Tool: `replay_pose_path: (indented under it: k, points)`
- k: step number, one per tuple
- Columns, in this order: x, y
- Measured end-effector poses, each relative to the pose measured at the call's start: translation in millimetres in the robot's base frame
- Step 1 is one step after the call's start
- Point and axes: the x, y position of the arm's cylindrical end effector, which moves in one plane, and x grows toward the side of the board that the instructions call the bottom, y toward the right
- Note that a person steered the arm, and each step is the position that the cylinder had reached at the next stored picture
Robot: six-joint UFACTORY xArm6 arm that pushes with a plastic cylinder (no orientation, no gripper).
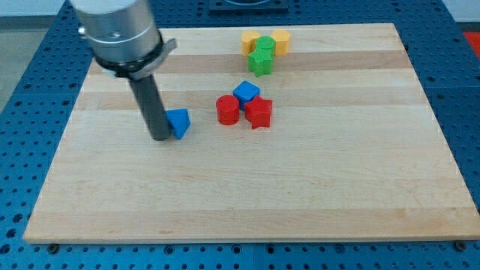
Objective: Put the triangle at the top left side of red circle
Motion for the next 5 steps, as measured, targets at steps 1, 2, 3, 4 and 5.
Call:
replay_pose_path:
  k: [1, 2, 3, 4, 5]
  points:
    - [-12.4, 28.0]
    - [-28.0, 46.8]
    - [-51.9, 51.3]
    - [-56.3, 46.3]
    - [-70.8, 26.4]
